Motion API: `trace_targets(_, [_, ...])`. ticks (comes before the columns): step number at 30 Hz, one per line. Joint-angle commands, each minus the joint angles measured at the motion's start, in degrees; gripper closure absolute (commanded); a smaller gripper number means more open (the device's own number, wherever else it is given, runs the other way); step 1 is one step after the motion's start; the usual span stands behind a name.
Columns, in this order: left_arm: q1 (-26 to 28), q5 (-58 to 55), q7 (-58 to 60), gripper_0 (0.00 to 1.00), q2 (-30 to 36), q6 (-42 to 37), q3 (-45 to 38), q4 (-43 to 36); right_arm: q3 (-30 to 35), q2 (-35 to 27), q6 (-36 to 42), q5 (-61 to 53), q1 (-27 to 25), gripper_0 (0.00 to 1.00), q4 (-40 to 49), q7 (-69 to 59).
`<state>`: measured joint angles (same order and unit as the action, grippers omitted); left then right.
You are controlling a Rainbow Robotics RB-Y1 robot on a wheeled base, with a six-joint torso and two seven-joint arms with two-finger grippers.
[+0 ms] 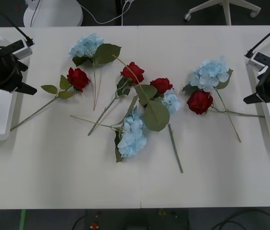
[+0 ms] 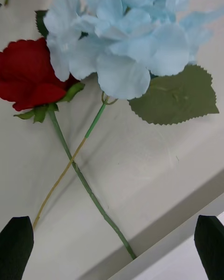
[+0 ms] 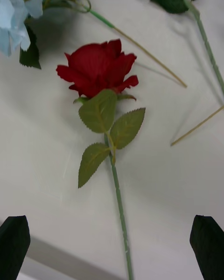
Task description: Put the red flowers into the right box and the blue flowers into the left box
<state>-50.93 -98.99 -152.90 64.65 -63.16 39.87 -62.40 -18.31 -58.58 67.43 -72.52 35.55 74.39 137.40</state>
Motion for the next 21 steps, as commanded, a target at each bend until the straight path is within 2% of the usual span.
trace_targets(1, [-3.12,6.44,-1.53,0.00,-2.78,-1.79,-1.11,-0.80,1.44,4.97,-0.02,3.52,3.65,0.00,-4.70,-2.05])
trace_targets(10, [-3.74,18.21,20.80,0.00,-11.48,-1.79,-2.51,-0.36,1.26,11.91,-0.54,4.67,7.34,0.00,-14.01,-3.55])
trace_targets(14, [-4.79,20.94,30.11,0.00,-15.08,-2.40,-2.60,2.54,1.35,14.55,-1.60,7.92,10.24,0.00,-19.02,-3.64])
trace_targets(21, [-8.57,30.34,36.88,0.00,-20.00,-2.67,-2.60,8.87,-0.94,16.48,-3.53,9.24,13.05,0.00,-24.38,-3.90])
